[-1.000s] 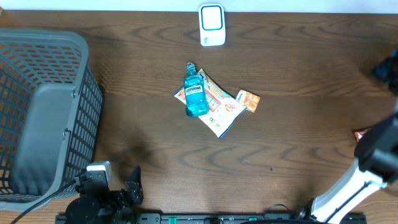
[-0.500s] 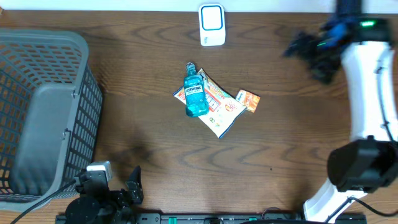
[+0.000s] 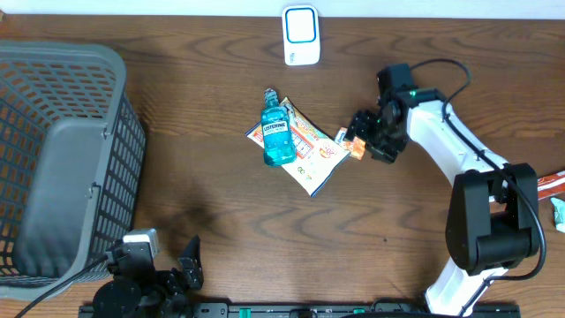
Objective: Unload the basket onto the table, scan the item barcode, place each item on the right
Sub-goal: 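Reach the right gripper to the orange Kleenex pack and grasp it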
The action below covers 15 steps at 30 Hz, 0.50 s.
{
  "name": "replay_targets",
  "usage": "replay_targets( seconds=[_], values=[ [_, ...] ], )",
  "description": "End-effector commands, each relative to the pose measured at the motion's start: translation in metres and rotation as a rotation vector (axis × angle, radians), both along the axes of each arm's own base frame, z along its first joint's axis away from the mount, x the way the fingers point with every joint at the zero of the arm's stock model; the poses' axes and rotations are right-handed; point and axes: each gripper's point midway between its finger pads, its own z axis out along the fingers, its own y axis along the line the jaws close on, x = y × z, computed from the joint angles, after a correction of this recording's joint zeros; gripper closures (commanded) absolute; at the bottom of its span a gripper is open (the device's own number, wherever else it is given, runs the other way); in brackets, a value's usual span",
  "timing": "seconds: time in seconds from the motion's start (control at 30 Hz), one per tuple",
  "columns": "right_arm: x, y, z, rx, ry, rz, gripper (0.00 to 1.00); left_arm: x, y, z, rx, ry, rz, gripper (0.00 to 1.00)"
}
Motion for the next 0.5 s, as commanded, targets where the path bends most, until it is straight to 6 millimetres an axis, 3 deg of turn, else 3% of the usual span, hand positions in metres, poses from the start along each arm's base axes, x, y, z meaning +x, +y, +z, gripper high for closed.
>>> replay_targets(
  seconds=[0.0,0.47],
  values=[
    [-0.002,-0.019,-0.014,-0.072,-0.001,-0.053,0.26,0.0,-0.001,0.001,0.012,-0.006,-0.013,0.01],
    [0.016,-0.023,-0.037,-0.089,-0.137,-0.065,0.27,0.0,-0.001,0.001,0.012,-0.006,-0.013,0.01]
  ],
)
